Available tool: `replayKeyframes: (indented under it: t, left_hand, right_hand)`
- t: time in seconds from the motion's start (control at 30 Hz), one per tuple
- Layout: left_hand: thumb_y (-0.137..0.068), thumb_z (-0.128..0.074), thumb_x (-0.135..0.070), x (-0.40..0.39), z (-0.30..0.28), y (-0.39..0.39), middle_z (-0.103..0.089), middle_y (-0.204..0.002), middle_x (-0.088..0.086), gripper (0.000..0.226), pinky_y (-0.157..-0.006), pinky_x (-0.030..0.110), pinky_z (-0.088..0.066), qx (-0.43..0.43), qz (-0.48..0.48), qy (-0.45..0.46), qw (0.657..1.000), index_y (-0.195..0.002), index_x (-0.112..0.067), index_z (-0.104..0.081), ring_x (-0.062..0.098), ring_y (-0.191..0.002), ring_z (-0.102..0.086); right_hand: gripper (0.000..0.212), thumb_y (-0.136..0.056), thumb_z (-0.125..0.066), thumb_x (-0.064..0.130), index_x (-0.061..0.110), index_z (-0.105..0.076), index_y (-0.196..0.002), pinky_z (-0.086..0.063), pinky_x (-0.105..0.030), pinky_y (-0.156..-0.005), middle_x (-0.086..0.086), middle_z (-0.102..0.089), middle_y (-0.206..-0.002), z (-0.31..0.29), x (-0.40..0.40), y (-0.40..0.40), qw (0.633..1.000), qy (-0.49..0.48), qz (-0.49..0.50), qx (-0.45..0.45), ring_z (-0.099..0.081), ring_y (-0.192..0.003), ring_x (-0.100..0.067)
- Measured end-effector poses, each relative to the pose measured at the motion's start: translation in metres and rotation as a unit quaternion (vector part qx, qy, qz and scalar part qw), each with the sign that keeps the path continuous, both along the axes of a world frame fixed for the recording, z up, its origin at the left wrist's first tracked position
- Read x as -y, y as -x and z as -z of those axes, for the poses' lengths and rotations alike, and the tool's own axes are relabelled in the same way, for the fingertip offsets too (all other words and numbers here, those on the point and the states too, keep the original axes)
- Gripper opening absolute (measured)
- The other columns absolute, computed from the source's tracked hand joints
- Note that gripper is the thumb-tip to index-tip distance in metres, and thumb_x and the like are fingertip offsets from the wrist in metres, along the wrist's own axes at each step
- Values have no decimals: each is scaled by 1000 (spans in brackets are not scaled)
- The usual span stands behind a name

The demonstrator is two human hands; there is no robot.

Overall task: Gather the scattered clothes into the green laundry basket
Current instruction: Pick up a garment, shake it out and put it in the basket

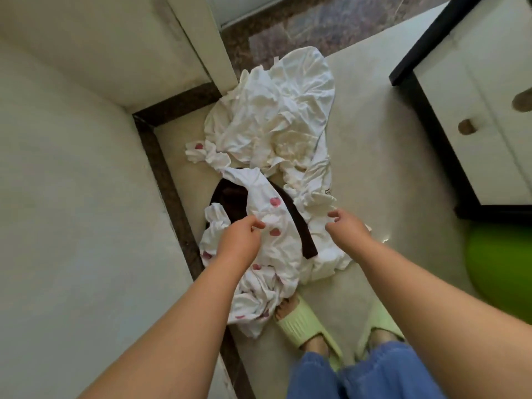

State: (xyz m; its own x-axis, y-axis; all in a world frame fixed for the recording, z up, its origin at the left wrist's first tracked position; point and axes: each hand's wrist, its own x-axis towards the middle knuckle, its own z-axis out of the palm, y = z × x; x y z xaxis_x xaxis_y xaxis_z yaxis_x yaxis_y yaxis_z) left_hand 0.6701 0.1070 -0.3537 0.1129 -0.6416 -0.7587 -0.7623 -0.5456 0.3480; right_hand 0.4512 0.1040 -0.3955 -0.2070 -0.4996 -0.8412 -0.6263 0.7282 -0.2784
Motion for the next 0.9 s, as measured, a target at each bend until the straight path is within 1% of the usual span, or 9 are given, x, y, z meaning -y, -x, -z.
replayKeyframes:
  t: [0.1, 0.27, 0.37, 0.5, 0.57, 0.63, 0.73, 0.83, 0.9]
  left_hand:
    - [-96, -43, -20, -2, 28, 1, -64, -111, -3, 23, -42, 13, -37, -37, -45, -22, 998, -103, -31, -62, 15, -91, -60]
    - [-95, -44, -17, 1, 87, 5, -64, -88, -20, 27, -58, 21, -47, -83, -83, -38, 992, -109, -27, -65, 13, -90, -64]
    - [-93, -44, -15, -1, 115, 10, -72, -85, -14, 27, -70, 29, -51, -98, -95, -48, 990, -105, -28, -65, 16, -86, -66]
    - [-96, -42, -16, -5, 120, 15, -74, -93, -5, 27, -78, 32, -52, -112, -153, -65, 980, -106, -21, -66, 13, -89, -65]
    - [-100, -40, -20, -2, 105, 23, -73, -100, 1, 28, -67, 26, -48, -128, -220, -82, 964, -112, -16, -65, 9, -83, -63]
    - [-103, -35, -27, 6, 82, 33, -71, -108, 6, 33, -64, 26, -45, -151, -293, -140, 934, -120, -15, -60, 10, -80, -62]
    - [-102, -27, -50, 22, 58, 41, -67, -108, 9, 52, -88, 40, -52, -221, -407, -212, 861, -129, -13, -52, 22, -94, -65]
    - [-94, -22, -66, 42, 35, 50, -62, -126, 15, 74, -88, 43, -54, -323, -468, -235, 788, -138, -13, -48, 27, -105, -65]
    - [-95, -21, -65, 58, 15, 58, -66, -118, 19, 75, -88, 46, -54, -402, -489, -233, 738, -132, -6, -48, 30, -100, -66]
  right_hand:
    - [54, -88, -46, 12, 23, -43, -141, -48, -30, -71, -8, -37, -145, 36, 11, 1, 997, -12, -71, -28, -56, -103, -27]
    - [42, -87, -48, 14, 27, -60, -124, -45, -38, -100, -3, -11, -159, 114, 45, 2, 974, 4, -217, -61, -43, -131, -31]
    - [29, -85, -59, 22, 19, -62, -114, -44, -36, -99, -8, -38, -144, 151, 54, -4, 966, -19, -258, -7, -50, -121, -29]
    - [34, -81, -74, 23, 14, -63, -112, -52, -35, -87, -7, -65, -107, 137, 42, -15, 991, 13, 66, 112, -64, -95, -21]
    - [34, -87, -69, 18, 7, -59, -117, -56, -35, -81, -19, -67, -113, 105, 36, -19, 923, -5, 283, 261, -65, -90, -23]
    - [26, -94, -57, 12, 10, -57, -120, -57, -29, -68, -16, -67, -112, 63, 33, -21, 864, -34, 356, 355, -66, -85, -20]
    - [33, -94, -46, 7, 23, -66, -114, -52, -27, -65, -7, -71, -97, 1, 32, -19, 852, -59, 292, 431, -66, -79, -17]
    - [31, -77, -58, 15, 25, -74, -101, -45, -35, -79, -11, -72, -104, -59, 31, -20, 873, -71, 158, 457, -60, -91, -25]
    - [21, -78, -61, 14, 26, -76, -82, -46, -21, -74, 4, -71, -86, -92, 28, -21, 900, -90, 3, 426, -60, -81, -12]
